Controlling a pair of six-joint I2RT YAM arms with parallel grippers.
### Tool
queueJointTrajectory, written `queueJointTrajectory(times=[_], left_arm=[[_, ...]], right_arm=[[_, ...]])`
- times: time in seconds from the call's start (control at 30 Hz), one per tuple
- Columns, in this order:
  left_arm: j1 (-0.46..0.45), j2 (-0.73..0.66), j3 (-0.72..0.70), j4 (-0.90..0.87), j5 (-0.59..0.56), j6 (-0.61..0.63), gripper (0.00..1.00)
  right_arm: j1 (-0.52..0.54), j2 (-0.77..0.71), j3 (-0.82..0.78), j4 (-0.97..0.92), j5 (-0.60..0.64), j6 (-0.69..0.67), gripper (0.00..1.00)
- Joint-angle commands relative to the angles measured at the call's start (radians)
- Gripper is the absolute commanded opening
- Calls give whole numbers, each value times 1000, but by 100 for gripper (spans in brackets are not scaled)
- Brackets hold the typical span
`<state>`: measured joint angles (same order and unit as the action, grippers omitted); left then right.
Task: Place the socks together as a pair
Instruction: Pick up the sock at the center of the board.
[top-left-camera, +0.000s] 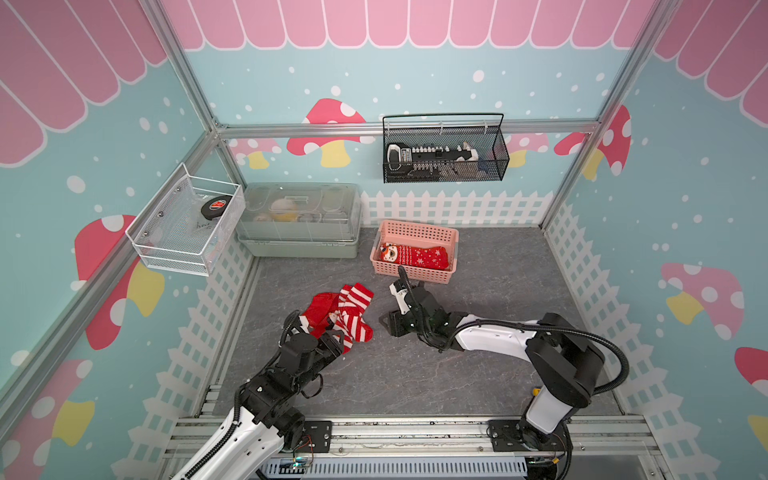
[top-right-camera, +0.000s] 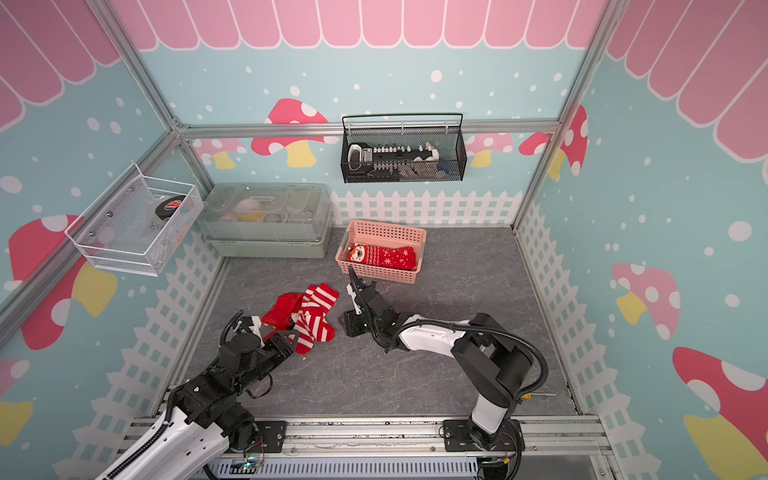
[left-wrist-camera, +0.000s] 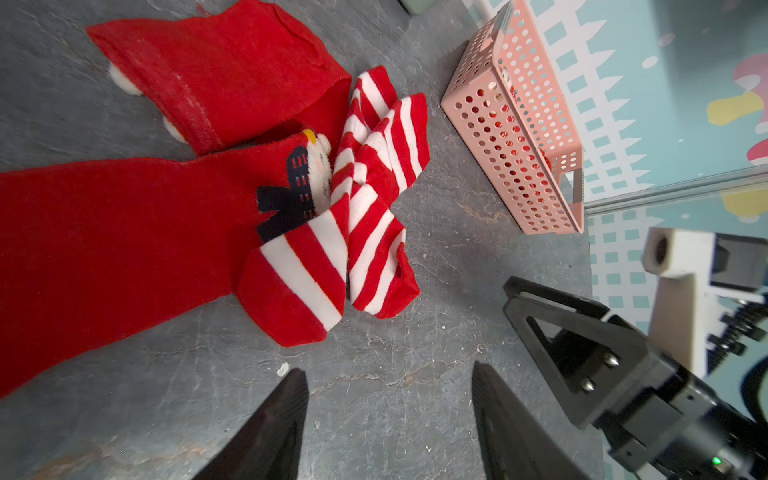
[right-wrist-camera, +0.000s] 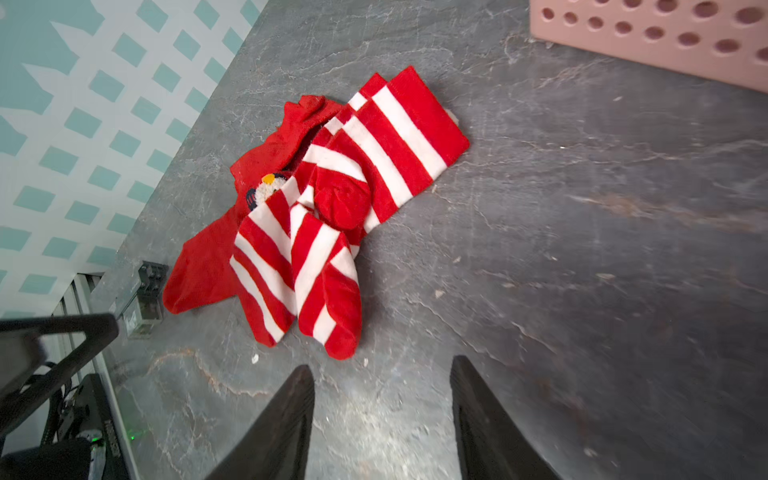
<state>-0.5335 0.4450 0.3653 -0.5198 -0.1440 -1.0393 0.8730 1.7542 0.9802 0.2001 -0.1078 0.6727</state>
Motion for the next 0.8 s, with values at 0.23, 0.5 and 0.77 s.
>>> queueJointTrajectory(times=[0.23,0.5,0.77], left_arm=[[-6,-72,2,1,-31,-12,63],[-6,-108,-35,4,-31,-43,63],[-6,-134,-48,3,-10,-40,63]], right_arm=[[41,220,194,-82,-3,4,53],[68,293,283,-172,6,-33,55],[80,306,300,-198,14,-35,29]])
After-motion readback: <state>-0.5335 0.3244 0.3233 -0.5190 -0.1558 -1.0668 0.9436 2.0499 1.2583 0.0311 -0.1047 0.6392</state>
